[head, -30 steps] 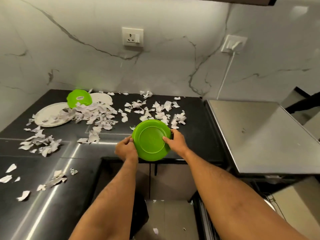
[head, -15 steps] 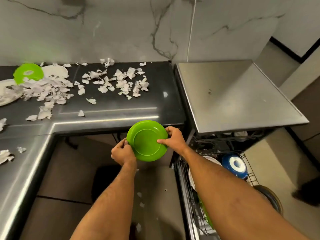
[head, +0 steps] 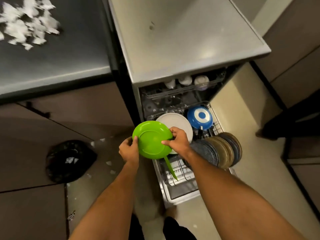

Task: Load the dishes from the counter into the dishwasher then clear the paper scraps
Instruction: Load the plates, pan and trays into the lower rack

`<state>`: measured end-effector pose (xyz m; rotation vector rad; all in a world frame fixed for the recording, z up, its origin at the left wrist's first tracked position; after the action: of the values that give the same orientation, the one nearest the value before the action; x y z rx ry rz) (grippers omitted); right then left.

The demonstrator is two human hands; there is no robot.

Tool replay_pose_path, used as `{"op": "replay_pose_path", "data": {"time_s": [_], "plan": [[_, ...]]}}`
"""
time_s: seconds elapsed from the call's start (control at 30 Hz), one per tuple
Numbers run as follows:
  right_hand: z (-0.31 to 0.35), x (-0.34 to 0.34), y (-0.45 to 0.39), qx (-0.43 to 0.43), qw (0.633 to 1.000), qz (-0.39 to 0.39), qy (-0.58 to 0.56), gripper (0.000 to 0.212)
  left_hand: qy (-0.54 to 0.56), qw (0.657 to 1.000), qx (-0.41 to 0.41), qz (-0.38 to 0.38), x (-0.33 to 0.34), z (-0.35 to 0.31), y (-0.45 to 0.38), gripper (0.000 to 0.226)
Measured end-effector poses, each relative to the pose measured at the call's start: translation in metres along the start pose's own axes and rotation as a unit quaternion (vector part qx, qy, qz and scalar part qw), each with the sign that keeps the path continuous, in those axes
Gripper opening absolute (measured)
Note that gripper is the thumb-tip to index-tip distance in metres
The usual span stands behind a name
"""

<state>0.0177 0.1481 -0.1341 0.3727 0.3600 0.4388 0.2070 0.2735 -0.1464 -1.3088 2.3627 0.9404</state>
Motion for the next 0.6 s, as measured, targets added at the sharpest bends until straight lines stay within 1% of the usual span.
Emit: {"op": "replay_pose_path", "data": {"time_s": [0.13, 0.27, 0.33, 0.4, 0.5, 0.6], "plan": [[-0.069, -0.045, -0.005, 0.043, 0.998, -0.038, -0.005, 0.036, -0.074, 0.993, 0.023, 0.092, 0.079, 0.021, 0.005, 0.024], [-0.124, -0.074, -0.011, 0.063, 0.996, -0.061, -0.001, 0.037, -0.098, 0.982, 0.035, 0.16, 0.144, 0.038, 0.003, 0.021], [-0.148, -0.081, -0.011, 0.068, 0.995, -0.066, 0.015, 0.035, -0.094, 0.976, 0.021, 0.194, 0.169, 0.049, 0.004, 0.026], [-0.175, -0.083, -0.01, 0.067, 0.995, -0.065, 0.041, 0.04, -0.098, 0.97, -0.003, 0.224, 0.193, 0.06, 0.007, 0.036], [-0.215, -0.078, -0.005, 0.067, 0.993, -0.066, 0.065, 0.038, -0.154, 0.953, -0.032, 0.257, 0.221, 0.081, 0.005, 0.048], [-0.248, -0.067, 0.0, 0.071, 0.992, -0.051, 0.091, 0.035, -0.177, 0.944, -0.048, 0.275, 0.243, 0.103, 0.004, 0.048]]}}
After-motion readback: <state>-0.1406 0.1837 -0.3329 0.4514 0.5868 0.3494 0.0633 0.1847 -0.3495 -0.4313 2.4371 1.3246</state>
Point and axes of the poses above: each hand's wrist, its own y-axis away from the middle knuckle, its own x-axis out of the palm, z = x × y, the point moved 4 cm from there along -y, towards the middle knuckle, and after that the axes turned 9 degrees about -y, right-handed, at the moved point
